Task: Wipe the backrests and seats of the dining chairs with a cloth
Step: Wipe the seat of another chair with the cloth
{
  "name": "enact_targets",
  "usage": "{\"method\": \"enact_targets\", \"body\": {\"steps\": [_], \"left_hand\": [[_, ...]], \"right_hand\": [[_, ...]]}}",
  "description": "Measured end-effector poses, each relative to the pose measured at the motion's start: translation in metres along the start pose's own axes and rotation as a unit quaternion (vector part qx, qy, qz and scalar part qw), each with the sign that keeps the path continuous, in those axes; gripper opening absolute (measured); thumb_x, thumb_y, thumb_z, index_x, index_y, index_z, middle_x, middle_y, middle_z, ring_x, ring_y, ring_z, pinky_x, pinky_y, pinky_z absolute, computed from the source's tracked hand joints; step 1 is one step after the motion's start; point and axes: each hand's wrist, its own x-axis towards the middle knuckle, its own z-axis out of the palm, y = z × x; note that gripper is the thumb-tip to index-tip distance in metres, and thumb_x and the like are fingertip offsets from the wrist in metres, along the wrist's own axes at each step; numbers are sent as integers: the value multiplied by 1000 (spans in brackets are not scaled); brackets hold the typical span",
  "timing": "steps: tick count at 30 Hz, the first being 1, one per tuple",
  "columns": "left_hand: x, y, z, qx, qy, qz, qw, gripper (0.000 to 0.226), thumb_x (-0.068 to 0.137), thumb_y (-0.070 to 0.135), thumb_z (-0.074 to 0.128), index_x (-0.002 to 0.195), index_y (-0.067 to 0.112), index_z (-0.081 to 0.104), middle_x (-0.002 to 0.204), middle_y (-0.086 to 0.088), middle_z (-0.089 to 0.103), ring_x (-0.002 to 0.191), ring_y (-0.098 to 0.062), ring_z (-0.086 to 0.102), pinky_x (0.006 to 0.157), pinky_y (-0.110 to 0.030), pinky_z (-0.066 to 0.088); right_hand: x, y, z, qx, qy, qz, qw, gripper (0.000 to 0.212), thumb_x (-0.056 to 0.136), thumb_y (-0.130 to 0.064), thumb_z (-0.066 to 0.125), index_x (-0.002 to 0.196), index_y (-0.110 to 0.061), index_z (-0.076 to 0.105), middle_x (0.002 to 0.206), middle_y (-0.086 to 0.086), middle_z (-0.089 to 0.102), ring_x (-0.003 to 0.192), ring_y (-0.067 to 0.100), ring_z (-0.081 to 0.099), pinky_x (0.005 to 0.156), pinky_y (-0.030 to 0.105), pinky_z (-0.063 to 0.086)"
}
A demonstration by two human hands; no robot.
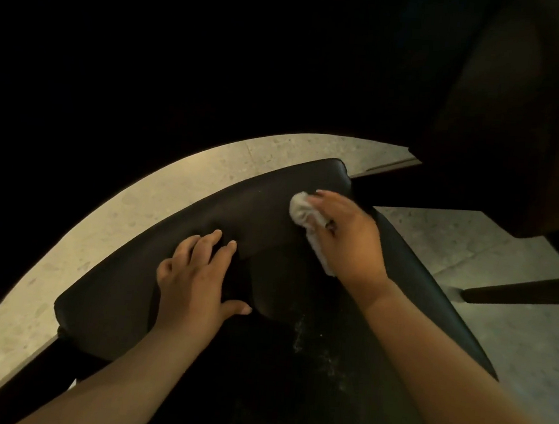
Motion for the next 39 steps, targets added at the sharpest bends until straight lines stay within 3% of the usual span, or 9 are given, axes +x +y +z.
{"method": "enact_targets", "body": {"steps": [4, 9, 15, 18, 22, 25, 30, 35, 39], "left_hand": [[0, -1, 2, -10, 3, 2, 1000, 99, 71, 64, 70, 151, 37, 20, 159, 10, 7, 145, -19, 3, 113, -45, 18], [1, -3, 5, -10, 4, 2, 1000, 100, 70, 65, 70, 151, 38, 19, 159, 11, 6, 145, -19, 1, 113, -45, 17], [1, -3, 6, -20, 8, 2, 1000, 99, 70, 64, 71, 150, 38, 20, 158, 12, 5, 143, -18, 0, 113, -45, 16], [1, -4, 6, -21, 4, 3, 1000, 99, 70, 64, 71, 151, 38, 19, 159, 11, 5, 145, -18, 0, 113, -45, 16], [0, -4, 5, -21, 5, 6, 1000, 100, 70, 65, 70, 151, 38, 19, 159, 11, 5, 145, -19, 0, 113, -44, 15], [0, -5, 5, -18, 3, 7, 1000, 101, 70, 67, 69, 151, 38, 18, 160, 10, 4, 146, -19, 0, 113, -45, 15], [-1, -7, 5, -22, 6, 11, 1000, 100, 70, 66, 70, 151, 38, 19, 160, 10, 5, 146, -20, 0, 113, -45, 15], [0, -5, 5, -23, 13, 12, 1000, 99, 69, 65, 70, 151, 38, 21, 160, 10, 7, 145, -19, 2, 112, -44, 17], [-3, -9, 6, -27, 24, 17, 999, 99, 69, 67, 69, 151, 38, 21, 160, 12, 6, 145, -17, 1, 111, -43, 15]], "right_hand": [[52, 3, -8, -28, 93, 70, 993, 25, 91, -15, 62, 116, -15, 60, 119, 2, 53, 94, 8, 49, 73, 10, 33], [82, -4, 21, -10, 122, 164, 979, 12, 95, -17, 57, 101, -10, 66, 104, 2, 56, 91, 16, 57, 82, 26, 48], [48, -12, 26, 20, 42, 76, 996, 24, 91, -11, 63, 113, -17, 69, 123, -1, 63, 107, 10, 57, 100, 25, 43], [36, -13, 18, 13, -23, 36, 999, 22, 90, -14, 66, 109, -22, 71, 112, -5, 68, 96, 3, 58, 94, 20, 43], [61, -28, 24, 85, 36, 61, 994, 25, 90, -24, 66, 114, -20, 68, 117, -2, 64, 103, 8, 56, 95, 25, 44], [71, -48, 47, 63, -13, 53, 997, 34, 89, -42, 63, 114, -19, 68, 116, -4, 62, 103, 8, 52, 89, 25, 40], [54, -44, 45, 69, -45, 16, 996, 21, 92, -26, 63, 110, -21, 72, 120, -7, 65, 109, 5, 57, 102, 27, 43], [31, -36, 27, 100, -132, 11, 986, 16, 89, -20, 66, 102, -26, 74, 106, -14, 68, 90, -10, 57, 89, 11, 45], [54, -46, 21, 158, -34, 39, 986, 18, 92, -19, 63, 107, -23, 71, 99, -18, 63, 85, -15, 56, 73, -5, 38]]}}
